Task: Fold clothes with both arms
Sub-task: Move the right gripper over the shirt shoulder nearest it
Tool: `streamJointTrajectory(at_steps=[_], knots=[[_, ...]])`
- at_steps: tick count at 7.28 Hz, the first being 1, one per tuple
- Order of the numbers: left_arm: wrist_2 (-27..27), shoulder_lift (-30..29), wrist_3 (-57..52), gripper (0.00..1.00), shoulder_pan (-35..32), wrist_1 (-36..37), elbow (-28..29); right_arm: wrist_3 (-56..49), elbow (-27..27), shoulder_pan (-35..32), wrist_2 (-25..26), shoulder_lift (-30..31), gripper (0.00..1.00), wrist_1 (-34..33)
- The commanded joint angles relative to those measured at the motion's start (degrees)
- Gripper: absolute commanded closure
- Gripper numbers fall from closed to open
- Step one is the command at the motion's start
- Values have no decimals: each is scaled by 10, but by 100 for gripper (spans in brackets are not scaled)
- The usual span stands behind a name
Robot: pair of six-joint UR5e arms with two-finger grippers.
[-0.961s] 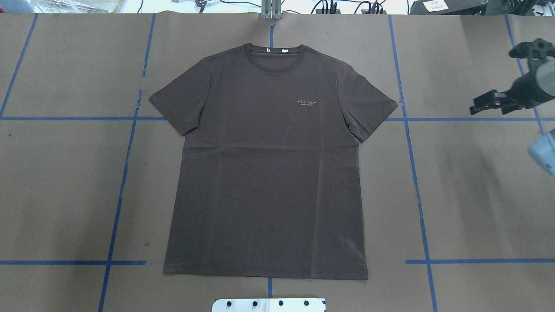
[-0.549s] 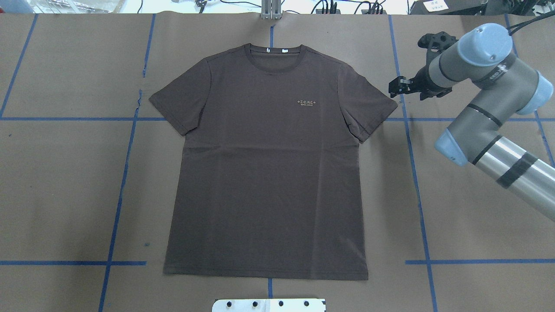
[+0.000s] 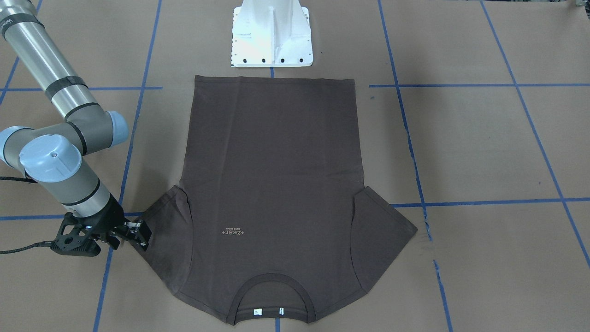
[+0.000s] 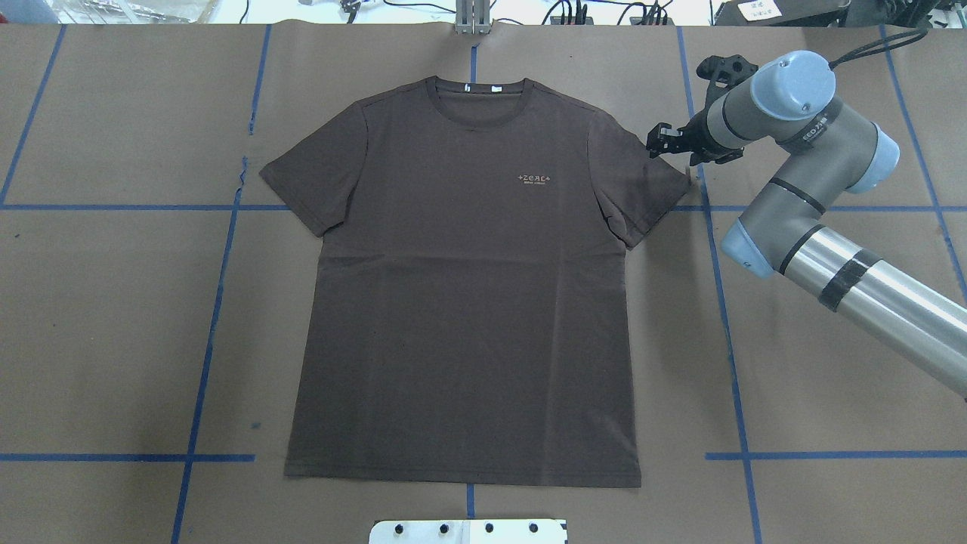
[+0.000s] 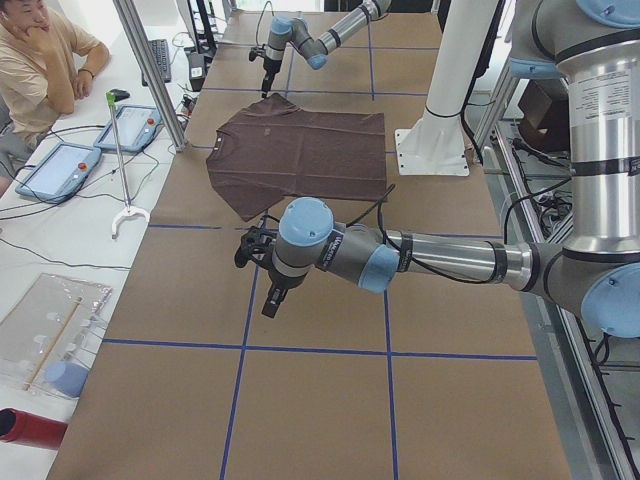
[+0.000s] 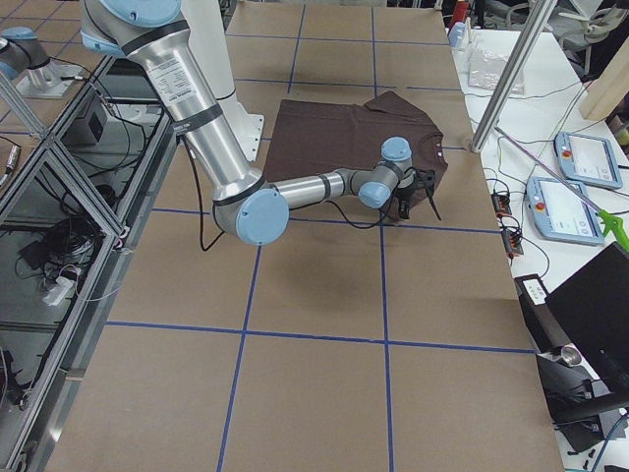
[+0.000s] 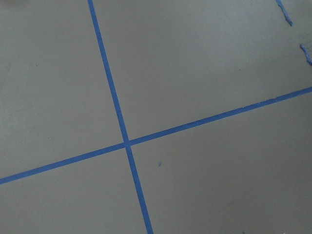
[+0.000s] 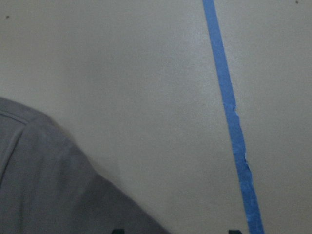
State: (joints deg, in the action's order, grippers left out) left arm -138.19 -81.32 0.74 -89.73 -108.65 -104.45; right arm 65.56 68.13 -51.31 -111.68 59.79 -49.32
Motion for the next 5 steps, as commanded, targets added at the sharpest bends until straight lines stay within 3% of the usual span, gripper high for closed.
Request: streamJointTrajectory(at_steps=[1,2,3,5], knots=[[-1,0,0,0,0,0,-1,2,37,0,-1,39,23,-1],[-1,0,1,0,0,1,-1,2,39,2,-1,40,23,-3],[-2,0,1,0,0,0,-1,5,37,7,0,40,37,-3],[-2,0,8,0,0,0,-1,8,37,9,-1,41,46,-3]])
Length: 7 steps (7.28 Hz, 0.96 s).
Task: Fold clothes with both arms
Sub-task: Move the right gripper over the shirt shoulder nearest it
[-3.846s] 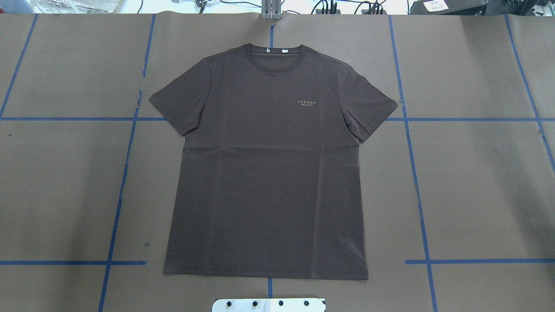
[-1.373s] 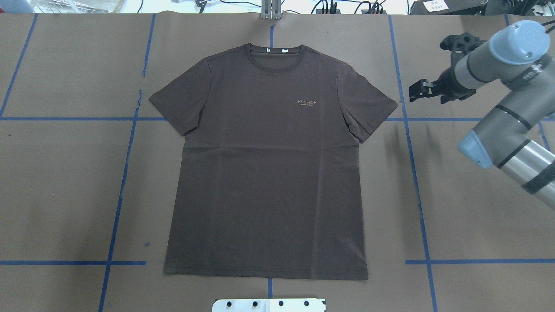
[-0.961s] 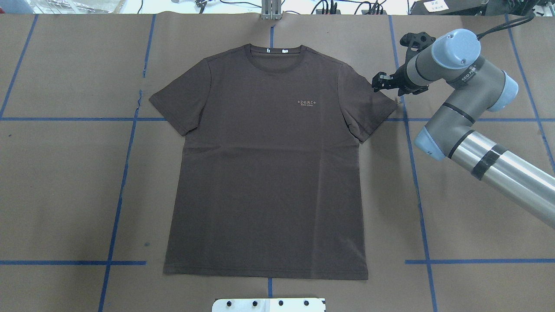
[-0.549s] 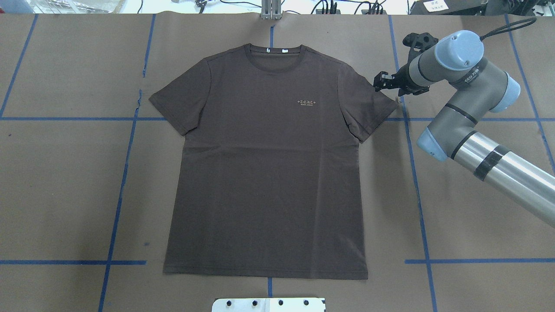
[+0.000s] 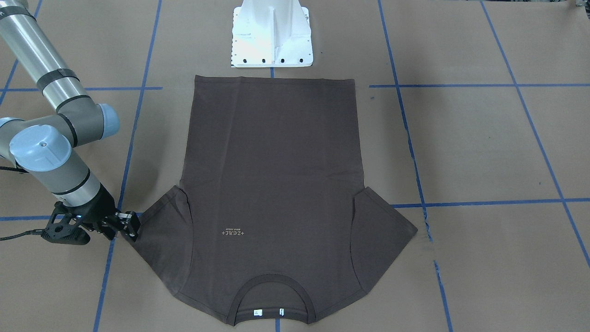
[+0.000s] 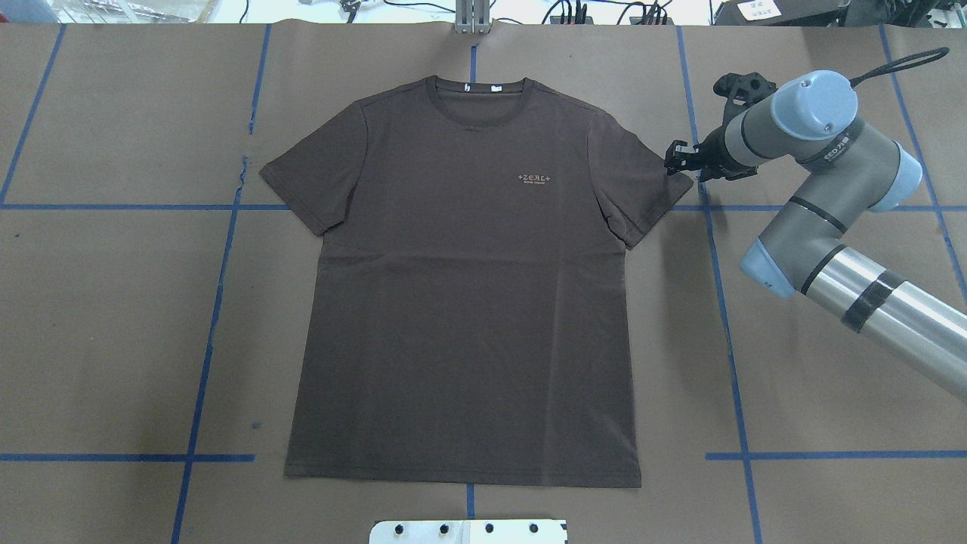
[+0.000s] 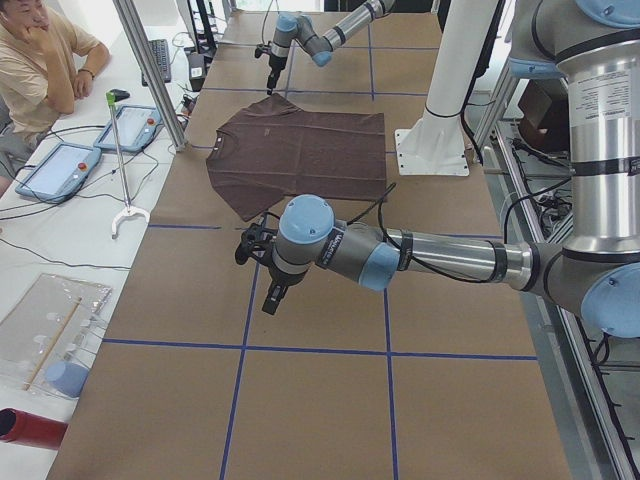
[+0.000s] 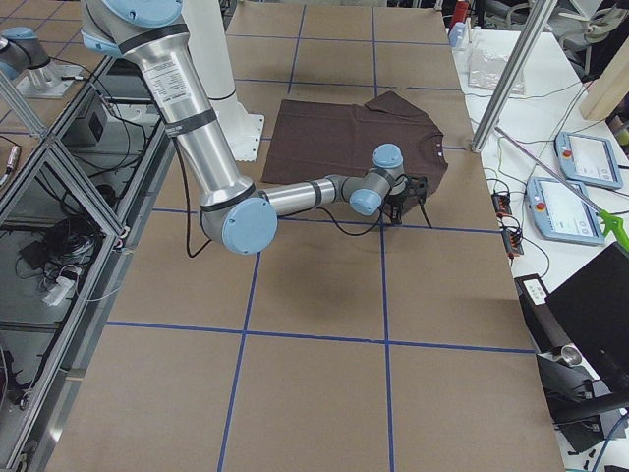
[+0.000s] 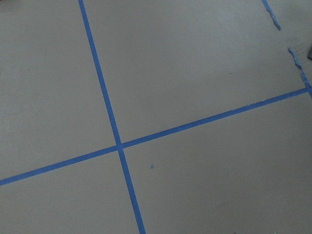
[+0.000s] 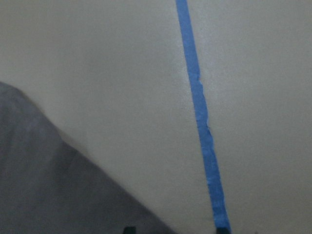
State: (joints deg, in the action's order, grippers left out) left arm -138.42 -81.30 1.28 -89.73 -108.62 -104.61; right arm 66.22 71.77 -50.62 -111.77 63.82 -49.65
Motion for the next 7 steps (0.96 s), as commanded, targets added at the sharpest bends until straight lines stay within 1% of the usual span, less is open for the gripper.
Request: streamJointTrajectory(at_steps=[1,2,3,4,7], knots=[[0,0,3,0,0,0,-1,1,1,2,0,3,56,0],[0,0,3,0,0,0,-1,1,0,3,0,4,74,0],[0,0,3,0,0,0,-1,2,0,3,0,5,94,0],[0,-1,4,0,0,0,-2,2,0,4,0,5,100,0],[0,-1,11,0,0,0,-11,55,14,10,-6,-15,100,-9]])
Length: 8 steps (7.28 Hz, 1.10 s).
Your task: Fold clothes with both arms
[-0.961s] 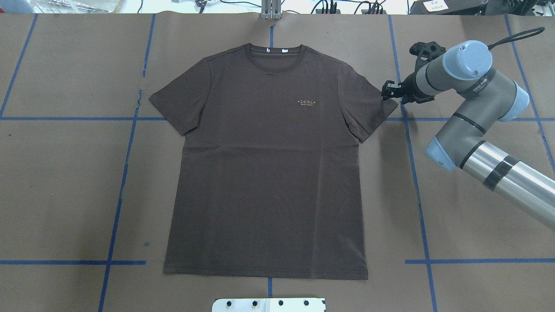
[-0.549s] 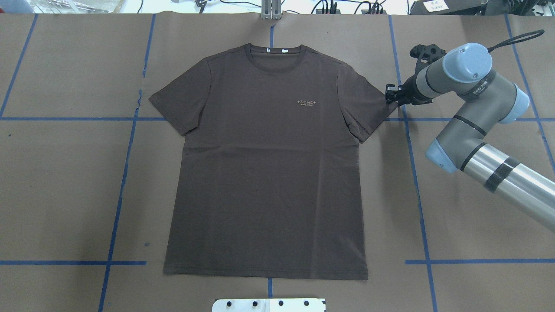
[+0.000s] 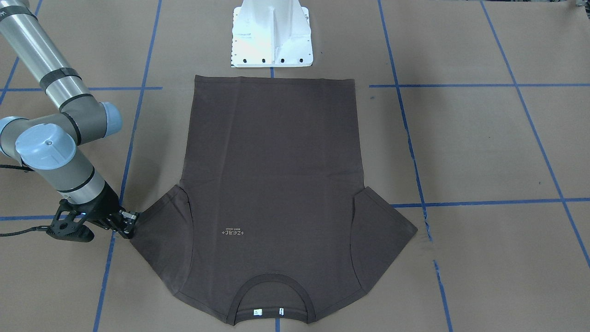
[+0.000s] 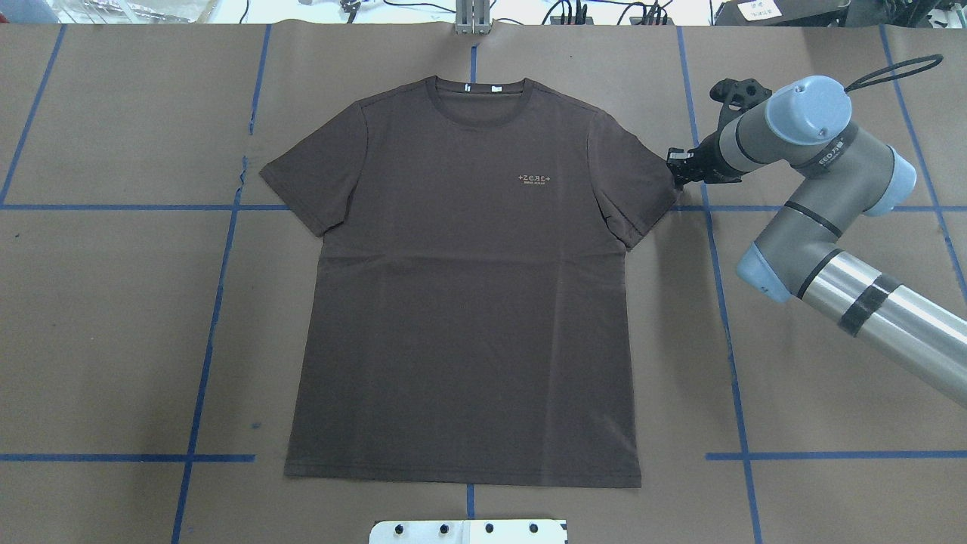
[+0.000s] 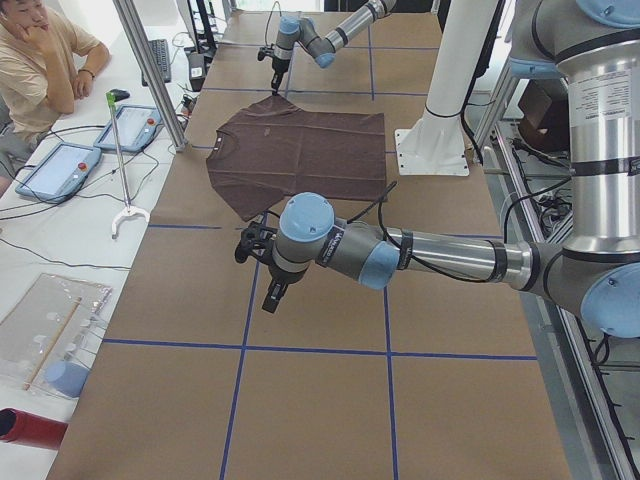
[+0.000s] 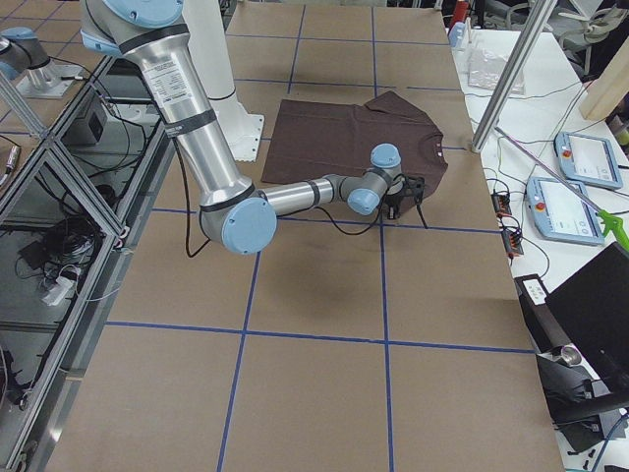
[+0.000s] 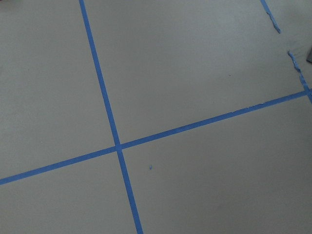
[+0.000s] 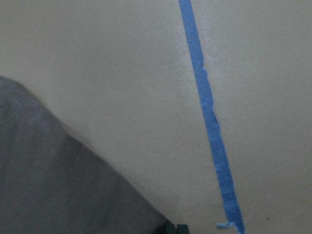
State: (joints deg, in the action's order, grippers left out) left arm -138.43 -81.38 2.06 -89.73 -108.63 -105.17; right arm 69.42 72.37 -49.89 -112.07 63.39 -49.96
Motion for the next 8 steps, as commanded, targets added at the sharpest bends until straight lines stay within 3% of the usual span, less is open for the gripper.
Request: streamJointTrajectory(at_steps=[1,3,5,7,8], knots=[[0,0,3,0,0,0,-7,43,19,8,-3,-44,100,-45],[-1,1,3,0,-1,0,-14,119,6,37,28,-144,100,-147],[0,1,4,0,-1,1,-21,131,-68,47,83,-193,100,-156],[0,5,15,0,-1,1,-31,131,-79,49,89,-207,98,-156],[1,5,31,0,0,1,-33,130,-79,63,109,-213,1,-154]])
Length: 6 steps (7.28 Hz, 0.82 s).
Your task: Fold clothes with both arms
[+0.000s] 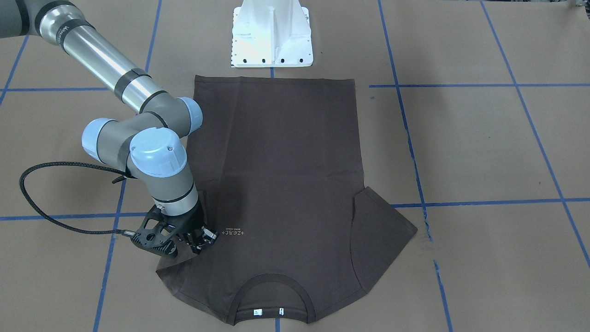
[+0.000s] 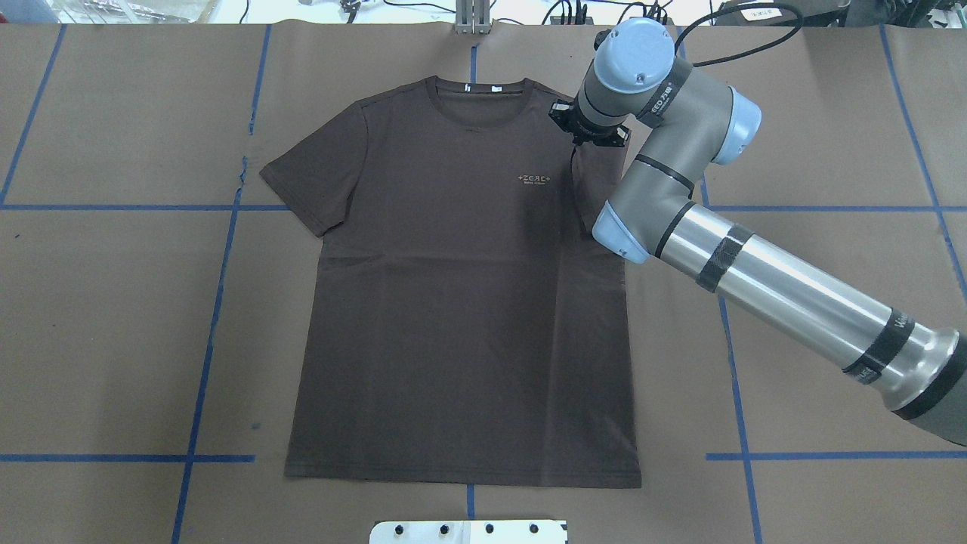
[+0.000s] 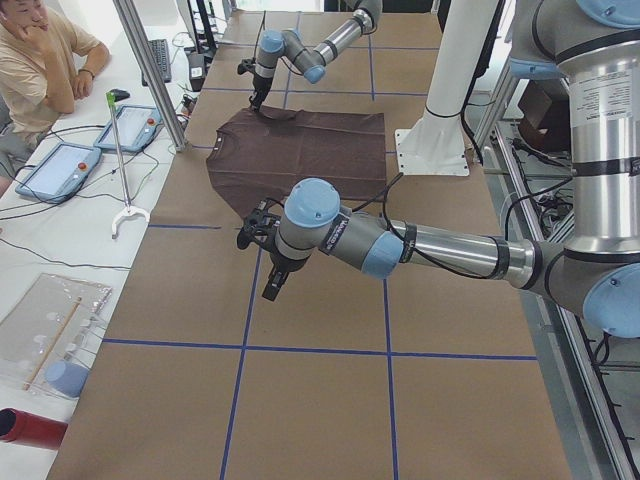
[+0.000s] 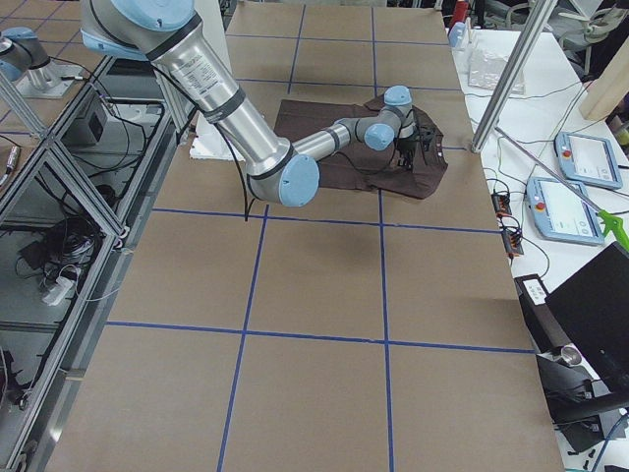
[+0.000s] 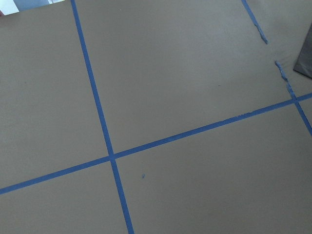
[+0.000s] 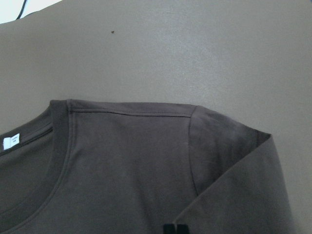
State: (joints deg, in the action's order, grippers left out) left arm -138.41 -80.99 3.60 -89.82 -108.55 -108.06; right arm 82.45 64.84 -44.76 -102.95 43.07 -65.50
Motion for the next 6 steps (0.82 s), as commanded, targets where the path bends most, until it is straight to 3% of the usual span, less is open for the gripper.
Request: streamJointTrajectory(at_steps=[1,4,6], knots=[[0,-4,38,0,2,-2,-4,-2,-2,18,29,-12,0,7],[1,-65,216,0,73,-74,21,-3,91,-1,-13,34,0,34],[10,-204,375,3,194,-77,113,-5,196,-39,-79,125,0,34]])
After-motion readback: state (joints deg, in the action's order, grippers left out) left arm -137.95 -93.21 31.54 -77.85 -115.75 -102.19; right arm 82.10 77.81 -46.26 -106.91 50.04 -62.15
